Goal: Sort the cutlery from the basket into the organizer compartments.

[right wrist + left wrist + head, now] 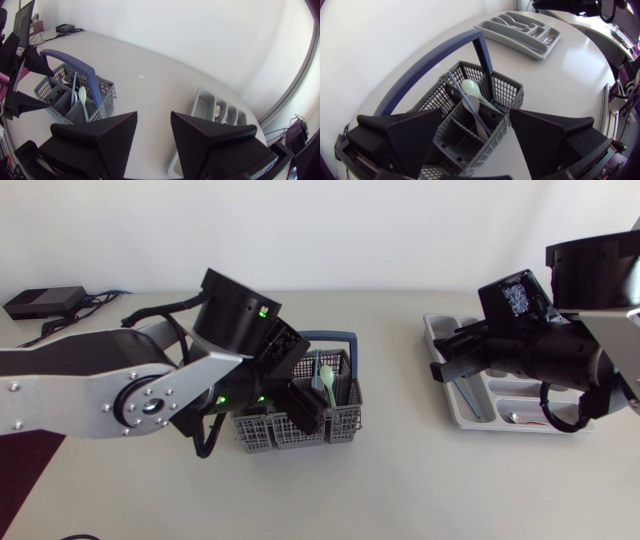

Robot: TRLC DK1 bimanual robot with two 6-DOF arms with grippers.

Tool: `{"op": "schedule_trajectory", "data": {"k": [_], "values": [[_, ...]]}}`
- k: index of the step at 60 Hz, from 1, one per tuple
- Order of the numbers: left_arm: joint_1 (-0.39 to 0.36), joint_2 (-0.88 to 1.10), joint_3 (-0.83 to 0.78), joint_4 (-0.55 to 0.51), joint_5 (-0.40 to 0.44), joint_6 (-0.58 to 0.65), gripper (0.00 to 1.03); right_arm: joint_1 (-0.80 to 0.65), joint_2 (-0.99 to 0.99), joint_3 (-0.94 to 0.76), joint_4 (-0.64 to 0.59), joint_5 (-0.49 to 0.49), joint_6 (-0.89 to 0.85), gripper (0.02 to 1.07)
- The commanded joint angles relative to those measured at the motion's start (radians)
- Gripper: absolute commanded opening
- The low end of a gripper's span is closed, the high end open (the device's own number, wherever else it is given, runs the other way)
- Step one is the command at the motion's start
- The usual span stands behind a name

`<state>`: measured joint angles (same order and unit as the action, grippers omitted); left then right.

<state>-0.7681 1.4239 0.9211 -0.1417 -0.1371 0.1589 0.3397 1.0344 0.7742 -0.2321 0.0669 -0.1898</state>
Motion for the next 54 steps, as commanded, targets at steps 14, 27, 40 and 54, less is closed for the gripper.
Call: {"op": "schedule_trajectory", "data": {"k": [14,27,40,54], "values": [[0.026,0.107,0.041,0.116,-0.11,-0.064,0.88,0.015,-0.011,-0.039,-0.003,-0.003,0.03,0.53],[0.038,0.139,0.041,0.183,-0.124,-0.094,0.87,0.018,-0.011,-0.041,0.0,-0.003,0.03,0.53],[0.039,0.185,0.041,0.234,-0.139,-0.121,0.84,0.018,-0.011,-0.044,0.002,-0.003,0.03,0.53],[0.033,0.204,0.018,0.298,-0.187,-0.14,0.77,0.018,-0.011,-0.055,0.01,-0.004,0.03,0.53]]}}
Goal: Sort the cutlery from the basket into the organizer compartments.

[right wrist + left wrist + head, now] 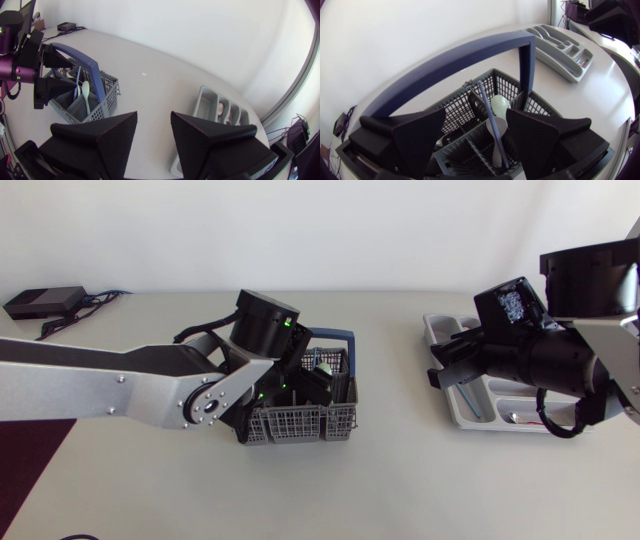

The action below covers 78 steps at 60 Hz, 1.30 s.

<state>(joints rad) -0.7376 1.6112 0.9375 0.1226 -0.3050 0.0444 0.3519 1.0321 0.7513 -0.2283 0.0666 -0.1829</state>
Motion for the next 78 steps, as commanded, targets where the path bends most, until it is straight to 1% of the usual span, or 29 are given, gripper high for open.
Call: {"op": "schedule_trajectory", "data": {"k": [1,8,9,13,20,22,28,39,48,49,50,51,58,78], "values": [[0.003,0.016,0.0,0.038,-0.019,-0.024,0.77,0.006,-0.009,-0.033,0.006,-0.004,0.023,0.53],[0.004,0.023,-0.006,0.066,-0.02,-0.024,0.73,0.009,-0.007,-0.035,0.006,-0.004,0.023,0.53],[0.004,0.027,-0.006,0.074,-0.02,-0.023,0.7,0.01,-0.007,-0.033,0.006,-0.004,0.023,0.53],[0.009,0.041,-0.003,0.091,-0.02,-0.024,0.66,0.012,-0.007,-0.032,0.006,-0.004,0.023,0.53],[0.009,0.046,-0.009,0.111,-0.02,-0.024,0.56,0.012,-0.009,-0.033,0.006,-0.004,0.023,0.53],[0.009,0.044,-0.017,0.123,-0.02,-0.023,0.5,0.012,-0.009,-0.035,0.006,-0.004,0.023,0.53],[0.009,0.039,-0.039,0.153,-0.02,-0.02,0.39,0.013,-0.01,-0.035,0.006,-0.004,0.023,0.53],[0.006,0.01,-0.094,0.213,-0.02,0.002,0.25,0.016,-0.012,-0.036,0.006,-0.004,0.023,0.53],[0.006,-0.007,-0.114,0.219,-0.019,0.0,0.25,0.016,-0.015,-0.04,0.004,-0.004,0.023,0.53],[0.006,-0.008,-0.114,0.219,-0.017,-0.003,0.26,0.016,-0.017,-0.04,0.004,-0.004,0.023,0.53],[0.006,-0.008,-0.112,0.216,-0.014,-0.005,0.3,0.016,-0.017,-0.04,0.004,-0.004,0.023,0.53],[0.006,-0.01,-0.111,0.216,-0.013,-0.005,0.32,0.016,-0.017,-0.04,0.004,-0.004,0.023,0.53],[0.003,-0.01,-0.101,0.209,-0.011,-0.006,0.36,0.016,-0.02,-0.041,0.004,-0.004,0.023,0.53],[0.001,-0.005,-0.063,0.18,0.03,-0.031,0.37,0.016,-0.017,-0.049,0.014,-0.004,0.022,0.53]]}}
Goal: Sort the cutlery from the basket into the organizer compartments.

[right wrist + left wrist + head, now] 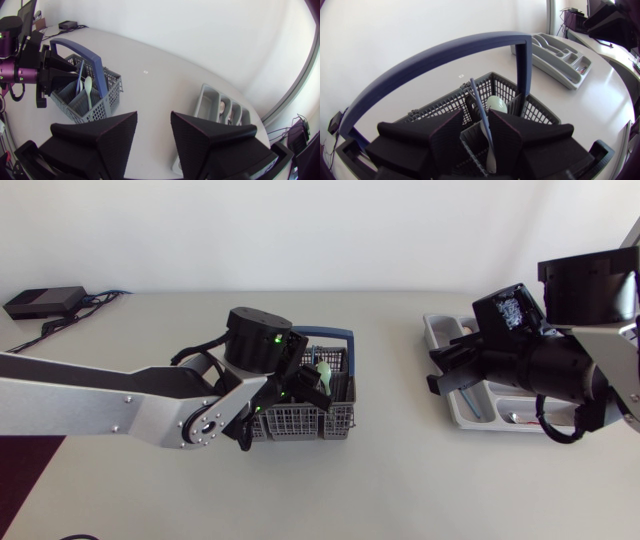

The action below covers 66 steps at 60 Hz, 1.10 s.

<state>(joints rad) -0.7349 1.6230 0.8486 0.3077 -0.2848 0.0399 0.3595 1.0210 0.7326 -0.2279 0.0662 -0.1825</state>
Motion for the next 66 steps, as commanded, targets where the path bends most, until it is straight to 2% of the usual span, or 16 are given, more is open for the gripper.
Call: {"op": "schedule_trajectory", "data": {"k": [1,52,66], "values": [[-0.001,-0.017,0.027,-0.005,0.01,-0.026,0.37,0.009,-0.006,-0.03,0.013,-0.003,0.021,0.53],[0.022,0.077,0.118,-0.032,0.026,-0.046,0.37,0.01,-0.006,-0.03,0.019,-0.006,0.02,0.53],[0.022,0.104,0.135,-0.038,0.027,-0.046,0.31,0.01,-0.007,-0.033,0.019,-0.006,0.017,0.53]]}}
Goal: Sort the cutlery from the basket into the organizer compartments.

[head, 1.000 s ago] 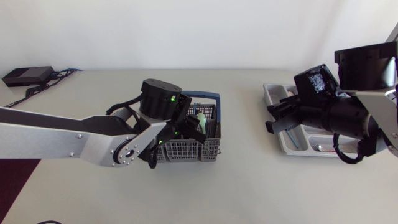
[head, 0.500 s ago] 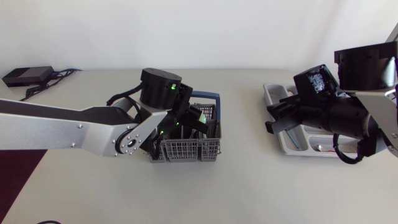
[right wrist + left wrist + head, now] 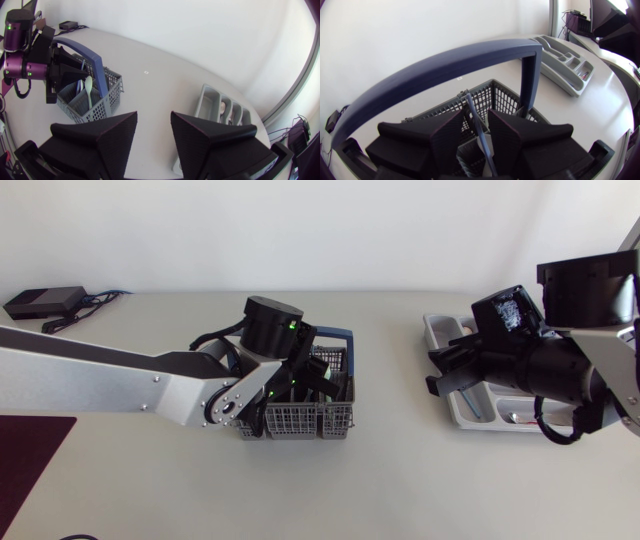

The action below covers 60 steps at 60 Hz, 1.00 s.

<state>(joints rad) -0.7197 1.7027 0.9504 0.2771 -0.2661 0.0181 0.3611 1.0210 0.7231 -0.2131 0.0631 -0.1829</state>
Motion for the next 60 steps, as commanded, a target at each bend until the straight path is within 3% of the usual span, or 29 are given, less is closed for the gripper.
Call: {"op": "schedule_trajectory", "data": {"k": [1,10,14,37,52,60], "values": [[0.006,0.026,0.033,-0.007,0.008,-0.024,0.3,0.009,-0.007,-0.024,0.004,-0.003,0.017,0.53],[0.006,0.032,0.028,0.01,0.01,-0.026,0.15,0.009,-0.009,-0.025,0.004,-0.003,0.017,0.53],[0.005,0.031,0.013,0.033,0.01,-0.023,0.04,0.009,-0.009,-0.025,0.006,-0.003,0.017,0.53],[-0.017,-0.071,-0.128,0.125,0.056,0.006,0.03,0.013,-0.009,-0.031,0.011,-0.003,0.013,0.53],[-0.126,-0.23,-0.285,0.275,0.056,0.079,0.03,0.024,-0.009,-0.036,0.014,-0.003,0.013,0.53],[-0.147,-0.276,-0.295,0.324,0.038,0.117,0.03,0.047,-0.009,-0.039,0.018,-0.002,0.008,0.53]]}}
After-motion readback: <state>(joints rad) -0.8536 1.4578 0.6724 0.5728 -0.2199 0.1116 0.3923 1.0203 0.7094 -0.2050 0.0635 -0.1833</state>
